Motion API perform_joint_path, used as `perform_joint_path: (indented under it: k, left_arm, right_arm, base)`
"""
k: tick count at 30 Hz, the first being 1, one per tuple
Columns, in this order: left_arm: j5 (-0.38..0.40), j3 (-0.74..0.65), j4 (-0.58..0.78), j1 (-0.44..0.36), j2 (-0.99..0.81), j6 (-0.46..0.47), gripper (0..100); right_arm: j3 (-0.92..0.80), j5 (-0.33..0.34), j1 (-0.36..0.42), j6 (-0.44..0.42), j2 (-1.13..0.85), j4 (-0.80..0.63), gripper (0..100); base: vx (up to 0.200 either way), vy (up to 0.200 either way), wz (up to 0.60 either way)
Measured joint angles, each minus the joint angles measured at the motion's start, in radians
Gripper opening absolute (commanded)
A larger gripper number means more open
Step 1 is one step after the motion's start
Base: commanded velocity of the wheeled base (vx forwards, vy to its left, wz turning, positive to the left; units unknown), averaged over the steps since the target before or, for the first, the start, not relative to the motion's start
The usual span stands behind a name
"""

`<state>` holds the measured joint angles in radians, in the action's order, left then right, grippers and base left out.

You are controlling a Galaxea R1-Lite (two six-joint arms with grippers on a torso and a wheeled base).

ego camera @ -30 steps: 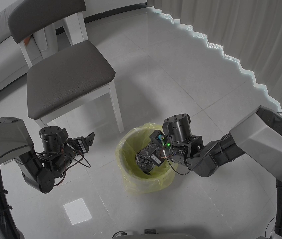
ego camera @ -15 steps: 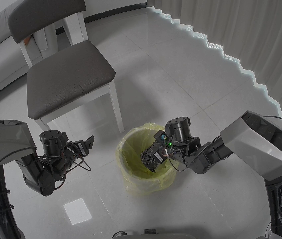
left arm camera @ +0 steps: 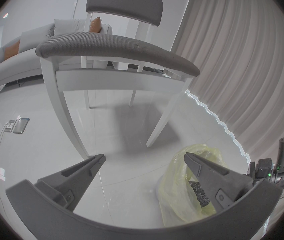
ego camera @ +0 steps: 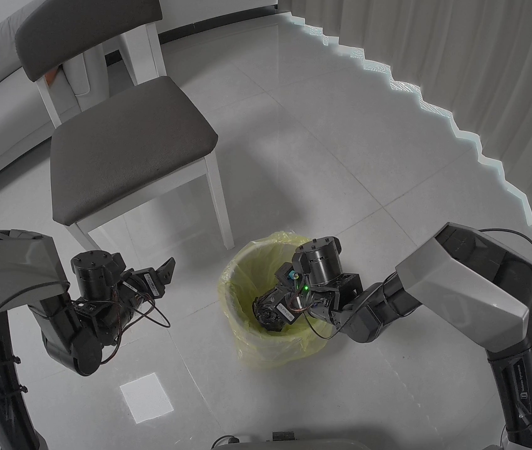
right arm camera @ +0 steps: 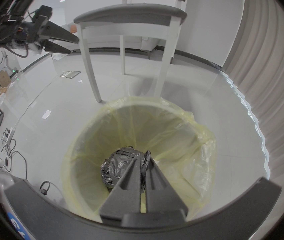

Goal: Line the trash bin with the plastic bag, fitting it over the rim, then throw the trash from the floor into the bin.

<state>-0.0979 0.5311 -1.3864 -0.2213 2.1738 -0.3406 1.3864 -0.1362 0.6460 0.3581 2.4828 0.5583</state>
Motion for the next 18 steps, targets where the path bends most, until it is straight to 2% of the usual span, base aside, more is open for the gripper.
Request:
perform_joint_path:
  k: [18]
  left_arm:
    - [0.003, -0.008, -0.008, -0.011, 0.015, 0.0, 100]
  right_arm:
    - [0.088, -0.005, -0.014, -0.01, 0.105, -0.011, 0]
  base:
    - [0.0, 0.0, 0.0]
